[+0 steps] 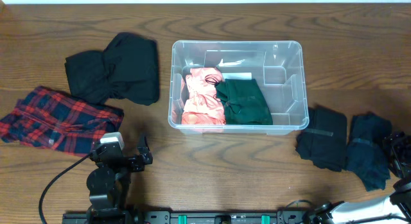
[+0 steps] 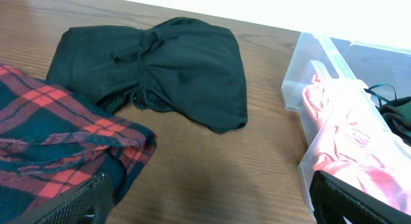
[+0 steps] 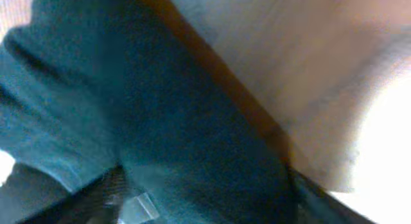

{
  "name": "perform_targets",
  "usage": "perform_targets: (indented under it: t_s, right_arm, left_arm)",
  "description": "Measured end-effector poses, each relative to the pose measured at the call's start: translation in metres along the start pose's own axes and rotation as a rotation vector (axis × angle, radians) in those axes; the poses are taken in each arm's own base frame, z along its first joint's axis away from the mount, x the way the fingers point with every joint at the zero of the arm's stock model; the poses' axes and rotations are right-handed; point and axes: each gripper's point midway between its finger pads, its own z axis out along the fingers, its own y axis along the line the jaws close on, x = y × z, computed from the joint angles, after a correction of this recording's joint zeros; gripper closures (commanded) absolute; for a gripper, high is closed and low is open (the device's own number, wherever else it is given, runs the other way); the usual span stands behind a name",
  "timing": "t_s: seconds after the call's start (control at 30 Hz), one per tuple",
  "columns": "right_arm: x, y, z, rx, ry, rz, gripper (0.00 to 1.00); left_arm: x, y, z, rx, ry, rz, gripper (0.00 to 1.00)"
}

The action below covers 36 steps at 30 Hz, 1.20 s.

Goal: Pack container
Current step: 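Grasp the rear black garment with the right gripper and lift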

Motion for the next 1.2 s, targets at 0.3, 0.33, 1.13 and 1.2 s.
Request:
perform_targets:
  t_s: [0.3,0.33,1.13,1.2]
  right_arm:
    - [0.008,0.007,0.003,-0.025,0.033,0.015,0.98]
    - [0.009,0.008,0.002,-0.025,0.031,0.022,0.98]
    - [0.146,0.295,-0.182,-0.776,-0.176,-0.511,0.99]
    - [0.162,0.315,-0.183,-0.821,-0.144,-0.549,0.99]
  left_arm:
    - [0.000,0.000,0.000,0.000,0.000,0.000,0.02]
    - [0.000,0.000,0.000,0.000,0.000,0.000,0.02]
    - [0.000,0.000,0.000,0.000,0.000,0.000,0.02]
    - [0.000,0.000,0.000,0.000,0.001,0.000,0.02]
